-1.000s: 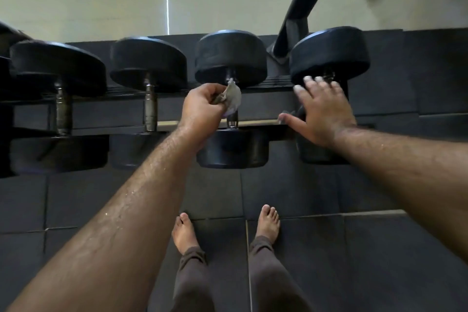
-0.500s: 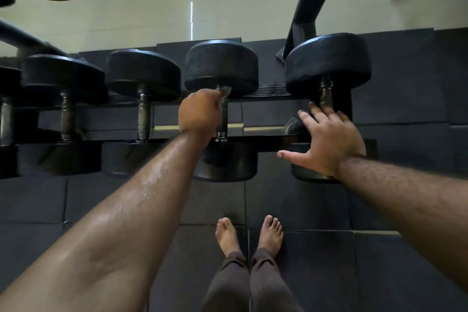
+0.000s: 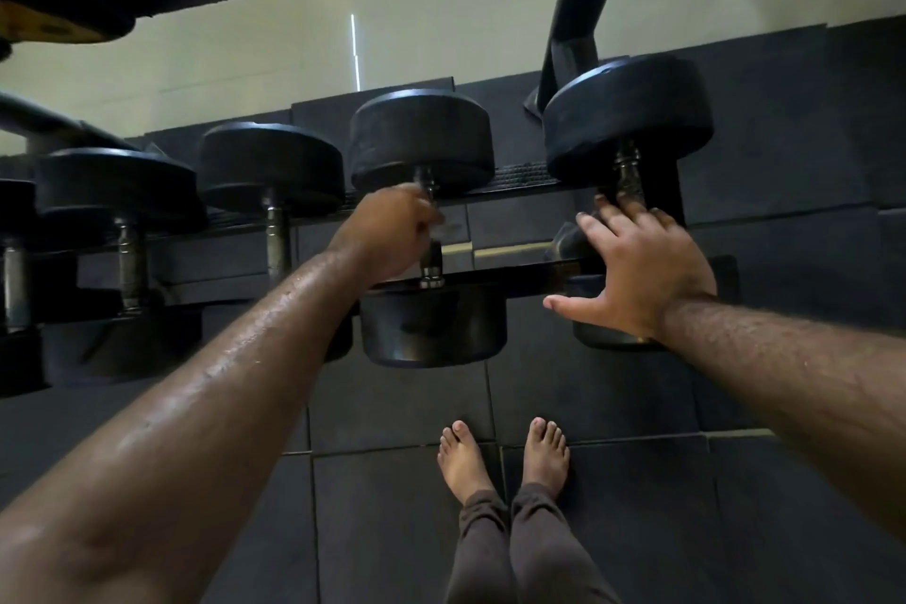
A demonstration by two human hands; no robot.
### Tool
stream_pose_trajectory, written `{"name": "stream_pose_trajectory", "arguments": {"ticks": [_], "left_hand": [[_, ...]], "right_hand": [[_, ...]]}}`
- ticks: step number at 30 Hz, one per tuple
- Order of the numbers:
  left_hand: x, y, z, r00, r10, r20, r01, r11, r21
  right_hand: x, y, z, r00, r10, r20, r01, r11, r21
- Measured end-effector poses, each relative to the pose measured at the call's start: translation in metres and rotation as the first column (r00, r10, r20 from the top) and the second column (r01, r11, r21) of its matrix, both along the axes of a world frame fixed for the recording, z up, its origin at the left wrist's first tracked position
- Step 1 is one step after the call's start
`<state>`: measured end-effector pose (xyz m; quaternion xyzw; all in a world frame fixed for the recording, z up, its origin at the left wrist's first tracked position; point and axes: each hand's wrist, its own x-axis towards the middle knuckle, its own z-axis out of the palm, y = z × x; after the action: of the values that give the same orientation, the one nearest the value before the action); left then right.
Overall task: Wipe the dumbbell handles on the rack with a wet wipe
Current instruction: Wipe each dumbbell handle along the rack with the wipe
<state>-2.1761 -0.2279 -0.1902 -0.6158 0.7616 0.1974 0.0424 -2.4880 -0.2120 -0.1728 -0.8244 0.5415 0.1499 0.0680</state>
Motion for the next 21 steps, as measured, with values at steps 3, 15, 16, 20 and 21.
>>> {"name": "stream_pose_trajectory", "arguments": {"ticks": [3,15,16,20,21], "left_hand": [[-0.010,-0.004,-0.012,0.987,0.041,0.155,-0.015,0.986,-0.168],[-0.016,-0.023,0.001,0.958,-0.208,0.196,0.209,0.978,0.016],[-0.021,-0.020,-0.003,0.953,-0.185,0.239,0.193,0.981,-0.009],[-0.028,-0.007,-0.014,0.886,-0.433,0.167,0.358,0.867,0.347],[-0.021,-0.010,-0.008,0.868,-0.484,0.111,0.393,0.806,0.443]], "right_hand": [[0.001,0.001,0.000,1.000,-0.006,-0.001,0.006,1.000,0.003],[0.003,0.003,-0.003,1.000,-0.022,0.003,0.022,0.999,-0.024],[0.003,0.003,-0.003,1.000,-0.022,0.004,0.022,0.999,-0.029],[0.004,0.003,-0.005,1.000,-0.015,0.008,0.016,0.999,-0.037],[0.004,0.004,-0.005,1.000,-0.014,0.008,0.015,0.999,-0.038]]}}
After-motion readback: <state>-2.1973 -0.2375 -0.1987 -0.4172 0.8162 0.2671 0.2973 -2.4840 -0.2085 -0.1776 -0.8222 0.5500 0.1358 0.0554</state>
